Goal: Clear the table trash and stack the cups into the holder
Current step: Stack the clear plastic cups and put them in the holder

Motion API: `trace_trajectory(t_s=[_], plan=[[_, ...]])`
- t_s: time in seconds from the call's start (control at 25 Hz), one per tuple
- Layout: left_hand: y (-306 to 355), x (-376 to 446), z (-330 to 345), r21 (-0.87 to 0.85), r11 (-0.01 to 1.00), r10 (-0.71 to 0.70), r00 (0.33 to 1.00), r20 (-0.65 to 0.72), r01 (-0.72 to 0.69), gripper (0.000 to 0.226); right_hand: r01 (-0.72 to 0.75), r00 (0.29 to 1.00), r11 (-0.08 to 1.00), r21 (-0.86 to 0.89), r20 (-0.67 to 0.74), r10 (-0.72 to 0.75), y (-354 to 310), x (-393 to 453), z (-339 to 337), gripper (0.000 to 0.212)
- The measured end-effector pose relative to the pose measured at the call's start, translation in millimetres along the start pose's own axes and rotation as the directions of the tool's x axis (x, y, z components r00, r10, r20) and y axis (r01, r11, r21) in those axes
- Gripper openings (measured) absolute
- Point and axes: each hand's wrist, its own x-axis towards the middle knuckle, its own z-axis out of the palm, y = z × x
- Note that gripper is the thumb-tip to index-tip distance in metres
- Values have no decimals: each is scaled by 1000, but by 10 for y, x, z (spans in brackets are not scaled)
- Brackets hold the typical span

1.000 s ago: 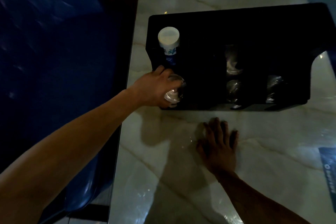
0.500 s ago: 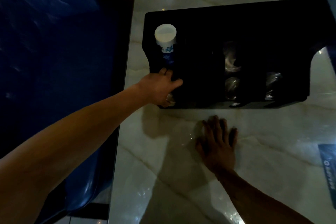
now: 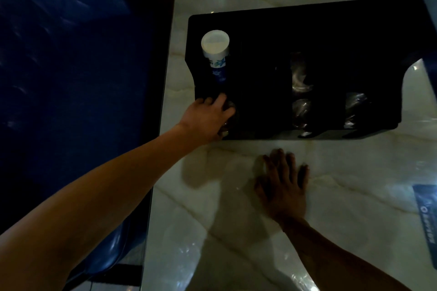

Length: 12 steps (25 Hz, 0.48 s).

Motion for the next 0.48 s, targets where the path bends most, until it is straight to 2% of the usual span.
trace_trajectory(t_s=[0.16,0.36,0.48], plan=[[-31,-109,19,0,1000,28,998,-59,-28,70,4,1000,1000,12,-13,-4,2,-6,12,74],[-107,-58,-117,-118,992,38,999,-26,-41,61,-3,1000,1000,0,-10,3,1,2,5,75],[-116,11,-160,-87,996,9,1000,7,-9,55,-1,1000,1000,16,0,1,-1,7,-9,74]])
